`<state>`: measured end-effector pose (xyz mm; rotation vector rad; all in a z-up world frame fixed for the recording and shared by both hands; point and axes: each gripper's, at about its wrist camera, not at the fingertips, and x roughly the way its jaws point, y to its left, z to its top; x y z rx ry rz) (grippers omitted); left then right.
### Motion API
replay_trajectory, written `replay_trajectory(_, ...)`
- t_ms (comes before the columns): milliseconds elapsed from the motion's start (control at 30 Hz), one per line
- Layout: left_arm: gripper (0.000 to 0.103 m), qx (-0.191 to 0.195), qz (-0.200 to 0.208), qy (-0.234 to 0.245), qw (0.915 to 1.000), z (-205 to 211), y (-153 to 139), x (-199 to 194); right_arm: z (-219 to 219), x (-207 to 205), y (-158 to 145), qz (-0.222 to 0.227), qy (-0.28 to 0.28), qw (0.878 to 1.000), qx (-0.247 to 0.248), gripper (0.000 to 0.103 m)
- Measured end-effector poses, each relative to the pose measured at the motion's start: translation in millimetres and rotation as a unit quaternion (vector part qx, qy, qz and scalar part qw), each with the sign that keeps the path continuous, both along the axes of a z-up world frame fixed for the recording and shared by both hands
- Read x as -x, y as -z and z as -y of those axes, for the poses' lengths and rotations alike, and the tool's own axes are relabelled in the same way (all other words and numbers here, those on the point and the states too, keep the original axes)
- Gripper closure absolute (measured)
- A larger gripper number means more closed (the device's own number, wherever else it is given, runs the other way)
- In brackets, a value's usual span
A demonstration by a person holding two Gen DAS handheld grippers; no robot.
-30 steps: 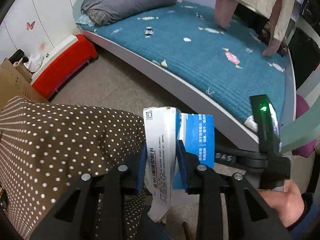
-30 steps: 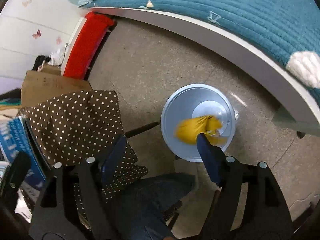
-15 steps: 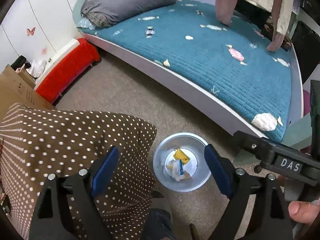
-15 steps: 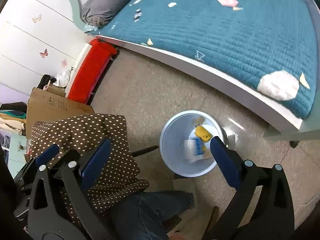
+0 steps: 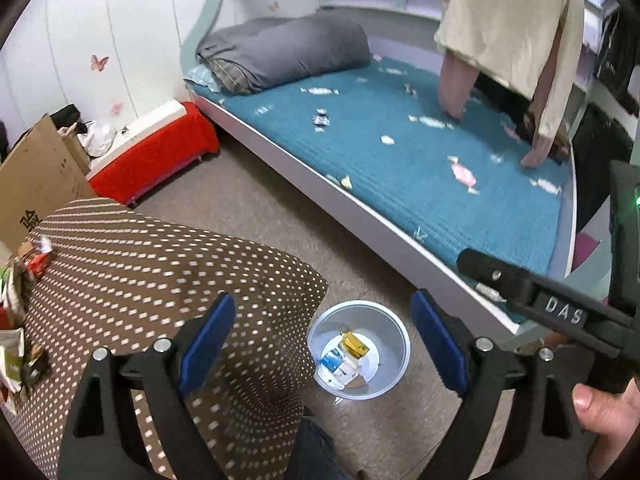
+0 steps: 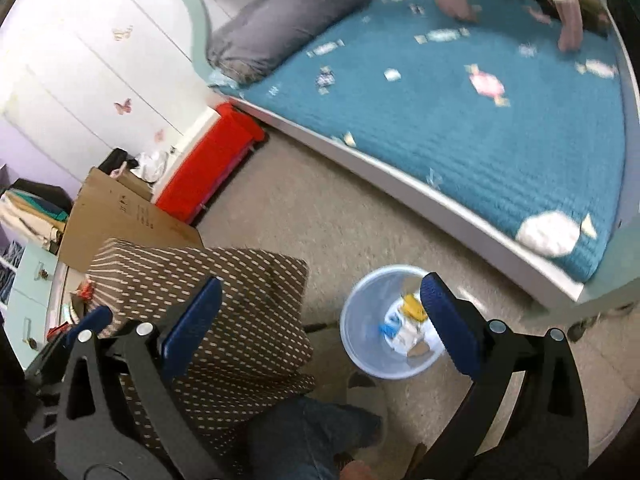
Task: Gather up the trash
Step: 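Move both tools back toward the remaining trash on the table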
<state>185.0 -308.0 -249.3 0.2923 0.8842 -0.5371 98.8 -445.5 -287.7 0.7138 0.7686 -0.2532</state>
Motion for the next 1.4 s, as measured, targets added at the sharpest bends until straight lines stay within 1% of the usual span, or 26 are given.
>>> replay_trajectory(100,0.015,0.014,0.014,-0.01,0.9997,-17,-17,7,-10,1,-23,0.019,-0.007,1.0,0.021,0.006)
replay_trajectory(267,0.014,0.04,0.041,-0.022,0.9981,-45,-46,19,-38,2,-62,0.051,-0.022,0.996,0.07,0.006)
replay_trajectory(400,0.013,0.058,0.07,-0.038,0.9952,-73,-69,30,-66,-2,-91,0.066,-0.042,0.992,0.101,0.006)
replay_trajectory(533,0.012,0.073,0.092,-0.06,0.9913,-104,-87,36,-99,-10,-114,0.071,-0.072,0.987,0.129,0.006)
replay_trajectory(633,0.012,0.079,0.11,-0.081,0.9874,-136,-97,40,-124,-21,-124,0.075,-0.102,0.983,0.135,0.006)
replay_trajectory(700,0.012,0.082,0.119,-0.1,0.9845,-160,-102,42,-145,-28,-127,0.079,-0.127,0.978,0.146,0.006)
replay_trajectory(833,0.011,0.089,0.127,-0.131,0.9791,-199,-108,42,-182,-40,-128,0.081,-0.166,0.972,0.148,0.006)
replay_trajectory(967,0.011,0.093,0.13,-0.165,0.9732,-237,-108,43,-218,-51,-128,0.082,-0.203,0.965,0.146,0.006)
replay_trajectory(1100,0.011,0.092,0.134,-0.216,0.9627,-285,-103,41,-259,-62,-131,0.088,-0.249,0.953,0.15,0.006)
replay_trajectory(1167,0.011,0.085,0.137,-0.251,0.9545,-312,-98,42,-277,-69,-131,0.091,-0.265,0.949,0.148,0.006)
replay_trajectory(1267,0.011,0.072,0.139,-0.286,0.9454,-342,-91,40,-314,-84,-126,0.091,-0.296,0.94,0.145,0.006)
replay_trajectory(1367,0.011,0.06,0.132,-0.323,0.9351,-376,-83,35,-350,-102,-119,0.086,-0.328,0.931,0.136,0.006)
replay_trajectory(1400,0.011,0.057,0.13,-0.338,0.9304,-389,-80,32,-360,-108,-117,0.085,-0.336,0.928,0.133,0.006)
